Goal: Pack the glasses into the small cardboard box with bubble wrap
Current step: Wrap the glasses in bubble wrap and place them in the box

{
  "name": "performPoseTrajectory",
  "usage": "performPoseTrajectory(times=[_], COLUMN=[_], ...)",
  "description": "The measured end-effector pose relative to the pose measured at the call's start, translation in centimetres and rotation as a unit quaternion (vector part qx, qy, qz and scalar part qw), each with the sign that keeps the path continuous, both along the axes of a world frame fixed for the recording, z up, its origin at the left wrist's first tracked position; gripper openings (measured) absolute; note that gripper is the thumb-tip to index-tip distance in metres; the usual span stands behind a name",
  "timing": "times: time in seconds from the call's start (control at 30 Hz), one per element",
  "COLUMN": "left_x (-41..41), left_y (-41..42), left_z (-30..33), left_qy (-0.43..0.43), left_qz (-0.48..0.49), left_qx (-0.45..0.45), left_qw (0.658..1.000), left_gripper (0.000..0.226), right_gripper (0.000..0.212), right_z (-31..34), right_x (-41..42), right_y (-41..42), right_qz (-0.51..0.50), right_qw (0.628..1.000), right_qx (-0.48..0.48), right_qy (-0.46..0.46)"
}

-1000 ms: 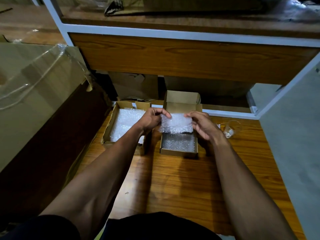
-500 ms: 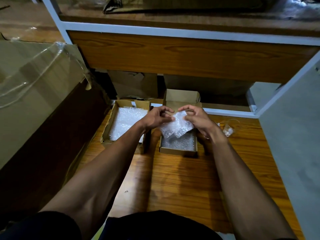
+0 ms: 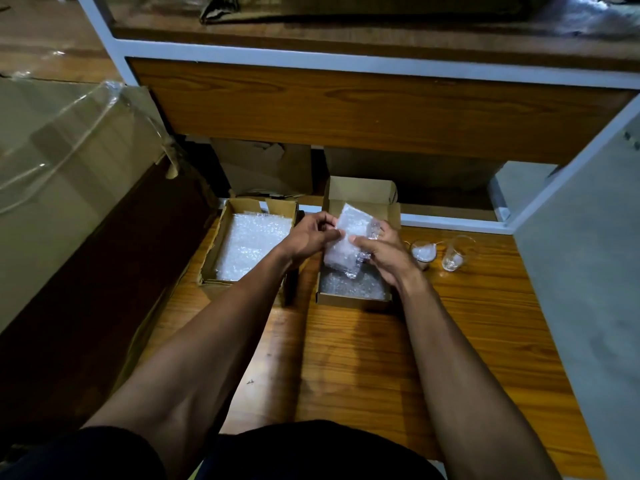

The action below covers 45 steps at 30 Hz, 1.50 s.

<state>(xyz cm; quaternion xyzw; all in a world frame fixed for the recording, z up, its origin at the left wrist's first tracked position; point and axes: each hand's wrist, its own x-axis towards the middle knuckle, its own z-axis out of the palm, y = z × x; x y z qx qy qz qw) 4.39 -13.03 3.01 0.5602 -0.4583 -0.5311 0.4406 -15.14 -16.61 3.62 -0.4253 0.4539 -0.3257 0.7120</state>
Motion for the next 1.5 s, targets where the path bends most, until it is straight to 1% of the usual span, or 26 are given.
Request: performPoseTrajectory(times=[0.1,0.2,0.3,0.4,0.57,0.73,0.77,0.87,0.93,0.97,1.03,1.1,1.13,1.17,1.23,1.3,1.37,1.5], left_x=[0.0,0.1,-0.1,-0.3,-0.6,-0.4,-0.4,-0.5,-0.5,-0.5,-0.3,-0.3,-0.3,-0.4,-0.5,-0.7,-0.7,-0.2], left_y=[0.1,0.3,0.4,0.4,0.6,0.5,0.4,0.1,-0.1,-0.2,-0.4,-0.5,-0.4,-0.4,-0.3,-0.3,-0.2,-0.1], left_z=[0.0,0.4,0.6,0.8,1.3,1.7,1.6,1.0,0.8,0.8,0.6,0.6,0.5,0.5,0.4,0.3,0.5,0.6], left_qy=[-0.003,0.014,0.046,0.073,0.087,0.141,0.138,0.116,0.121,0.123,0.109,0.072,0.057,0.046,0.041,0.043,0.037,0.047], left_qz=[-0.006,-0.011,-0.025,-0.021,-0.025,-0.023,-0.027,-0.024,-0.011,-0.007,0.002,0.024,0.034,0.037,0.041,0.042,0.041,-0.001], left_qx=[-0.013,-0.023,-0.024,-0.023,0.010,0.069,0.071,0.039,0.027,0.024,0.022,0.018,0.011,0.002,-0.006,-0.006,-0.005,0.004], left_qw=[1.000,1.000,0.998,0.997,0.996,0.987,0.987,0.992,0.992,0.992,0.994,0.997,0.998,0.998,0.998,0.998,0.998,0.999], left_gripper=[0.020,0.026,0.027,0.027,0.023,0.024,0.024,0.010,0.026,0.035,0.049,0.051,0.050,0.049,0.046,0.043,0.041,0.045], right_gripper=[0.054,0.045,0.038,0.025,0.020,0.026,0.026,0.029,0.034,0.034,0.031,0.027,0.029,0.036,0.050,0.049,0.048,0.044], right_z=[0.0,0.5,0.8,1.1,1.4,1.2,1.1,1.2,1.2,1.1,1.1,1.0,1.1,1.1,1.0,0.9,0.9,0.8], right_x=[-0.2,-0.5,-0.8,-0.9,-1.0,-1.1,-1.1,-1.0,-0.9,-0.9,-1.0,-1.4,-1.6,-1.7,-1.8,-1.5,-1.2,-1.1], right_y=[-0.4,-0.5,-0.6,-0.7,-0.7,-1.1,-1.1,-1.2,-1.2,-1.3,-1.5,-1.7,-1.7,-1.8,-1.7,-1.7,-1.7,-1.8], right_qz=[0.007,0.026,0.032,0.030,0.028,0.022,0.023,0.016,0.009,0.007,0.004,0.011,0.024,0.043,0.075,0.077,0.061,0.058], right_qw=[0.998,0.994,0.993,0.989,0.988,0.986,0.984,0.981,0.982,0.986,0.995,1.000,0.999,0.998,0.997,0.997,0.998,0.997], right_qx=[-0.045,-0.074,-0.090,-0.117,-0.129,-0.142,-0.147,-0.158,-0.159,-0.147,-0.094,-0.023,0.007,0.024,0.015,-0.006,-0.003,-0.024], right_qy=[0.048,0.071,0.071,0.089,0.084,0.089,0.094,0.108,0.101,0.083,0.032,-0.016,-0.030,-0.033,-0.004,0.024,0.026,0.044])
